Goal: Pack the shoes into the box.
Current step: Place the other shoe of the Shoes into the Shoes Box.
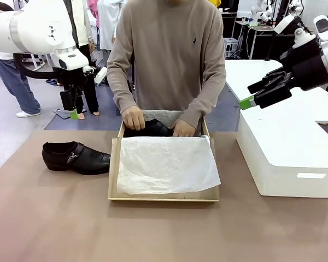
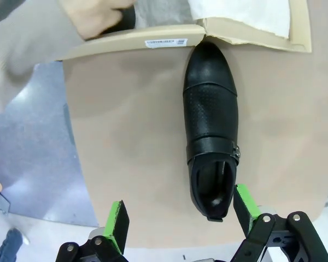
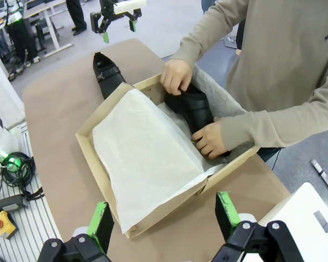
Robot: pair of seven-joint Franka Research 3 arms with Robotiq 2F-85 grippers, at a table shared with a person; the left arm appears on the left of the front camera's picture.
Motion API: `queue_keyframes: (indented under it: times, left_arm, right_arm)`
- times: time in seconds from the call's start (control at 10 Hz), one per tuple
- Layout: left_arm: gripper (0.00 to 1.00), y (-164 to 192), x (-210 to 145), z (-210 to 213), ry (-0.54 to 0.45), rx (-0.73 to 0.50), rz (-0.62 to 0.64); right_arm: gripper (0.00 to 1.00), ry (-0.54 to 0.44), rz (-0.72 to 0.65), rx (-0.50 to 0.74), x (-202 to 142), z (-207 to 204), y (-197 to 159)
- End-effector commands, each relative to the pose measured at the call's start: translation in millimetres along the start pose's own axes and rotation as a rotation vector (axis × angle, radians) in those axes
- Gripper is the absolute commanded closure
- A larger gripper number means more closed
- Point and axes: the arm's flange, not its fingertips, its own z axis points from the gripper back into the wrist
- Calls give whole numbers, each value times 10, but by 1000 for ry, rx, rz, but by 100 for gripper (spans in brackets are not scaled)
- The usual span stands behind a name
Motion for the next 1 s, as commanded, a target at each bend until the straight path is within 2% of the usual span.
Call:
queue_keyframes:
  times: [0.0, 0.2, 0.6, 0.9]
  left_arm:
    - [0, 7, -19, 18, 3, 1, 11]
    - [0, 0, -2, 0, 0, 0, 0]
    - [0, -119, -331, -159, 17, 54, -51]
    - [0, -88, -457, -402, 35, 57, -12]
  right_arm:
    - [0, -13, 9, 11, 2, -5, -18]
    - [0, -13, 9, 11, 2, -5, -18]
    - [0, -13, 9, 11, 2, -5, -18]
    - [0, -13, 9, 11, 2, -5, -18]
